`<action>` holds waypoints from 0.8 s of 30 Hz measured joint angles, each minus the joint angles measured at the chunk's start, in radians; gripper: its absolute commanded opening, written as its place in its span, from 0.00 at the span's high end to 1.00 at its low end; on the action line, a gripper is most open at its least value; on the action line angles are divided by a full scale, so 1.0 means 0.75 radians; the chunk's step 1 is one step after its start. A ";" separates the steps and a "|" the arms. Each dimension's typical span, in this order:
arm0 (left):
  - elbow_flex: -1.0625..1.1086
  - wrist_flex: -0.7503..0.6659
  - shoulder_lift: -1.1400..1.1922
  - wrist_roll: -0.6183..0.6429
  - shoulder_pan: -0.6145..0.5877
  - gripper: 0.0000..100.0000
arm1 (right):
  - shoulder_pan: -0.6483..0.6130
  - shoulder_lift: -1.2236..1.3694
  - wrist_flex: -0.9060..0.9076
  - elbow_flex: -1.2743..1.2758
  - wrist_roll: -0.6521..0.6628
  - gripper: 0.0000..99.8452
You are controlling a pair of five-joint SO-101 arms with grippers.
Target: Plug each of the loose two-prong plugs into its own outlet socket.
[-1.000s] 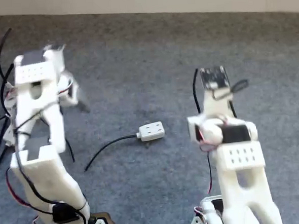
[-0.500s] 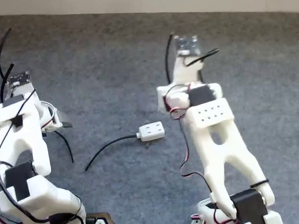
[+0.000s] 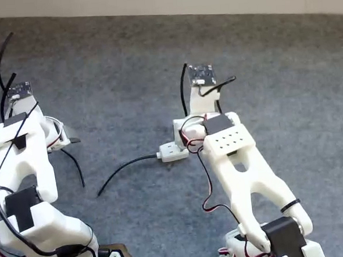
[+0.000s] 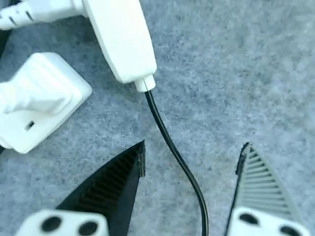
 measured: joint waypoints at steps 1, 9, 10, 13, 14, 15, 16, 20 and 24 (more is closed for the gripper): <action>0.000 0.000 0.000 0.000 0.000 0.69 | 0.000 0.000 -0.004 0.002 0.000 1.00; 0.000 0.000 0.000 0.000 0.000 0.69 | 0.039 0.000 -0.043 0.002 0.000 1.00; 0.000 0.000 0.000 0.000 0.000 0.69 | 0.047 0.000 -0.043 0.002 0.000 1.00; 0.000 0.000 0.000 0.000 0.000 0.69 | 0.063 0.000 -0.047 0.002 0.000 1.00; 0.000 0.000 0.000 0.000 0.000 0.69 | 0.065 0.000 -0.047 0.002 0.000 1.00; 0.000 0.000 0.000 0.000 0.000 0.69 | 0.065 0.000 -0.047 0.002 0.000 1.00; 0.000 0.000 0.000 0.000 0.000 0.69 | 0.065 0.000 -0.047 0.002 0.006 1.00; 0.000 0.000 0.000 0.000 0.000 0.69 | 0.065 0.000 -0.047 0.037 0.012 1.00; 0.000 0.000 0.000 0.000 0.000 0.69 | 0.068 -0.006 -0.061 0.072 0.020 1.00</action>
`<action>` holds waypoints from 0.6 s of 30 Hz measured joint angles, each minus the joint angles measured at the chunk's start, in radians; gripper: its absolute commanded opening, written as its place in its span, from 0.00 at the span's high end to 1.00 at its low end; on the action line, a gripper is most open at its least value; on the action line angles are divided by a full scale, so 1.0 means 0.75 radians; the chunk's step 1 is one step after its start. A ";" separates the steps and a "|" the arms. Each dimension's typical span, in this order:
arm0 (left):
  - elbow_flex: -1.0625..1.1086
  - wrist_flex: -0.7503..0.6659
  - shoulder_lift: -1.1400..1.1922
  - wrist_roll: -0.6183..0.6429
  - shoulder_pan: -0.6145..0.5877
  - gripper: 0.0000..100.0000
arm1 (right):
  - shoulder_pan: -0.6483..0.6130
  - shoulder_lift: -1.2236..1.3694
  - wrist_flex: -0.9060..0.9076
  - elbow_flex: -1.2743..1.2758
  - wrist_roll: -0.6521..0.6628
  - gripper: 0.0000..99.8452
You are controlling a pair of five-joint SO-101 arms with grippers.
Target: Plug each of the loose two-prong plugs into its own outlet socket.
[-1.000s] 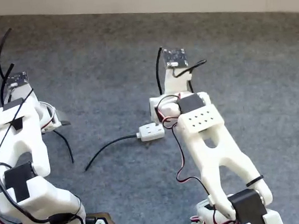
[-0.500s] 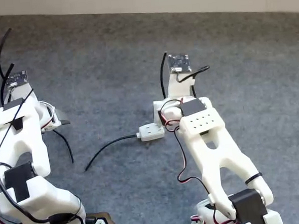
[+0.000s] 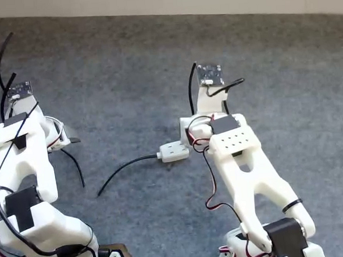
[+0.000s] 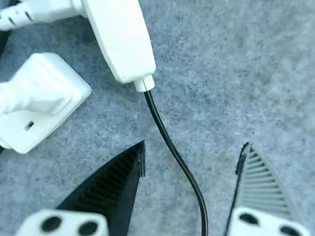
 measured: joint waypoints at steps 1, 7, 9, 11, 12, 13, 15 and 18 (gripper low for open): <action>0.000 0.000 0.000 0.000 0.000 0.69 | 0.000 -0.002 -0.002 0.008 0.000 1.00; 0.004 0.000 0.000 0.000 0.000 0.69 | -0.004 -0.002 -0.002 0.008 0.000 1.00; 0.004 0.000 0.000 0.000 0.000 0.69 | -0.033 -0.002 -0.002 0.012 0.000 1.00; 0.004 0.000 0.000 0.000 0.000 0.69 | -0.074 0.000 -0.002 0.014 0.002 1.00; 0.004 0.000 0.000 0.000 0.000 0.69 | -0.088 0.000 -0.002 0.014 0.002 1.00; 0.004 0.000 0.000 0.000 0.000 0.69 | -0.096 0.000 -0.002 0.014 0.002 1.00; 0.004 0.000 0.000 0.000 0.000 0.69 | -0.102 0.000 -0.002 0.014 0.002 1.00; 0.004 0.000 0.000 0.000 0.000 0.69 | -0.104 0.000 -0.002 0.014 0.002 1.00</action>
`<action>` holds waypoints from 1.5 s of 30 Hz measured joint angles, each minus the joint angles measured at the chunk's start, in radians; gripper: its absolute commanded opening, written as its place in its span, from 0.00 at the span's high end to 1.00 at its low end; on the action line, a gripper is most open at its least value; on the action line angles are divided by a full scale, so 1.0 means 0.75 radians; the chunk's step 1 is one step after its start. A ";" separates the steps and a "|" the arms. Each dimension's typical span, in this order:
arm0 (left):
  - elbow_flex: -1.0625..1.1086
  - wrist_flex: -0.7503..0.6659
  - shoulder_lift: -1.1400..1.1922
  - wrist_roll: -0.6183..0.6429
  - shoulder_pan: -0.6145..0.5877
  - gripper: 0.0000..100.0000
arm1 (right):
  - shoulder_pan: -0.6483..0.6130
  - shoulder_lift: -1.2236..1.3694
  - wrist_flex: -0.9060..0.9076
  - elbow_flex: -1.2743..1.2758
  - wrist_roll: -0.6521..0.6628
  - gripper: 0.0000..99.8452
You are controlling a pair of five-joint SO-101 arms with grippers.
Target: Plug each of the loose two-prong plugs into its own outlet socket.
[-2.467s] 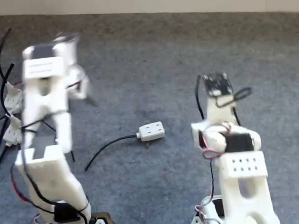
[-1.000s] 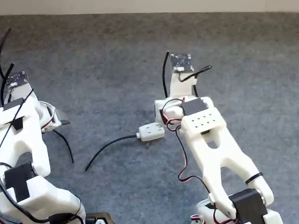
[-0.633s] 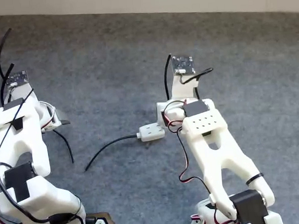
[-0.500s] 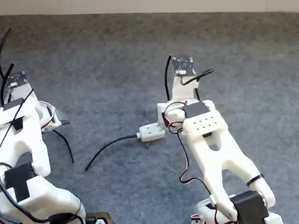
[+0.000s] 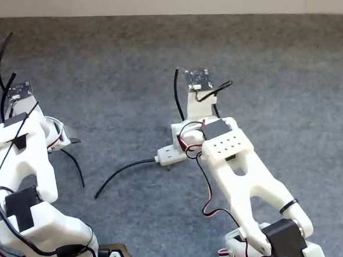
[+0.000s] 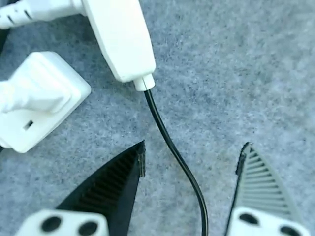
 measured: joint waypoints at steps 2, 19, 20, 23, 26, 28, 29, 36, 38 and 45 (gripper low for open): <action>0.000 0.000 0.000 0.000 0.000 0.69 | -0.002 0.000 0.000 0.000 0.000 1.00; 0.000 0.000 0.000 0.000 0.000 0.69 | -0.002 0.170 -0.043 0.080 0.129 1.00; 0.000 0.000 0.000 0.000 0.000 0.69 | -0.002 0.172 -0.027 0.080 0.137 1.00; 0.000 0.000 0.000 0.000 0.000 0.69 | -0.006 0.190 0.031 0.084 0.188 1.00; 0.000 -0.025 0.000 0.000 0.000 0.69 | -0.033 0.200 0.045 0.084 0.205 1.00; 0.000 -0.033 0.000 0.000 0.000 0.69 | -0.055 0.203 0.047 0.086 0.207 1.00; 0.000 -0.033 0.000 0.000 0.000 0.69 | -0.061 0.213 0.047 0.086 0.207 1.00; 0.000 -0.033 0.000 0.000 0.000 0.69 | -0.061 0.223 0.049 0.063 0.207 0.99; 0.004 -0.033 0.000 0.000 0.000 0.69 | -0.041 0.248 0.072 0.020 0.207 0.99; 0.020 -0.041 0.000 0.000 0.004 0.69 | 0.029 0.293 0.278 -0.315 0.288 0.76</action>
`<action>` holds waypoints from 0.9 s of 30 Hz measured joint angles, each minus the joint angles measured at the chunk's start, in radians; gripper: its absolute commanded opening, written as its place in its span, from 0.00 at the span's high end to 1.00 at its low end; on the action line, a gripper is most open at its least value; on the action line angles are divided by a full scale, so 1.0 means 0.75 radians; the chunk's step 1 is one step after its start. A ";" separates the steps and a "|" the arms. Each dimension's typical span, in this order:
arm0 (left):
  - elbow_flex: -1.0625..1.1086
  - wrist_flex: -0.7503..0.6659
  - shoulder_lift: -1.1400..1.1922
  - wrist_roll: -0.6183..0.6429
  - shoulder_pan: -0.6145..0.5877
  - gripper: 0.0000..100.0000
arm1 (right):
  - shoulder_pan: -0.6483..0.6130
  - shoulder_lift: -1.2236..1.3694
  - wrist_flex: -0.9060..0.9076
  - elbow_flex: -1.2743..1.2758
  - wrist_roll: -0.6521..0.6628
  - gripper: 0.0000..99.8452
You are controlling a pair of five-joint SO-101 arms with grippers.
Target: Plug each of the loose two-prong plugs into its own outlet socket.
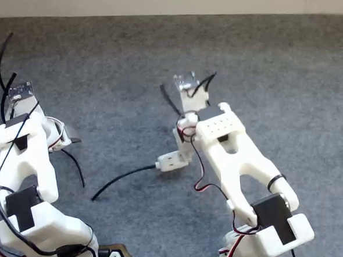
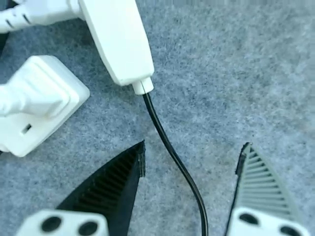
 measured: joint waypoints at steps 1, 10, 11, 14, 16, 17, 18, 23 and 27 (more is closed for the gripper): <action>0.000 0.000 0.000 0.000 0.000 0.69 | 0.000 0.000 0.025 -0.045 0.004 0.74; 0.000 0.000 0.000 0.000 0.004 0.69 | 0.000 0.000 0.100 -0.272 0.010 0.74; 0.000 0.000 0.000 0.000 0.006 0.69 | 0.000 0.000 0.100 -0.274 0.010 0.74; 0.000 0.000 0.000 0.000 0.012 0.69 | 0.002 0.000 0.100 -0.270 -0.023 0.74; 0.000 0.000 0.000 0.000 0.012 0.69 | 0.008 0.000 0.059 -0.227 -0.023 0.74; 0.000 0.000 0.000 0.000 0.012 0.69 | 0.012 0.000 0.016 -0.186 -0.023 0.74; 0.000 0.000 0.000 0.000 0.012 0.69 | 0.012 0.000 -0.033 -0.135 -0.023 0.74; 0.000 0.000 0.000 0.000 0.012 0.69 | 0.012 0.002 -0.229 -0.016 -0.098 0.74; 0.004 0.000 0.000 0.000 0.012 0.69 | 0.010 0.002 -0.319 -0.016 -0.313 0.74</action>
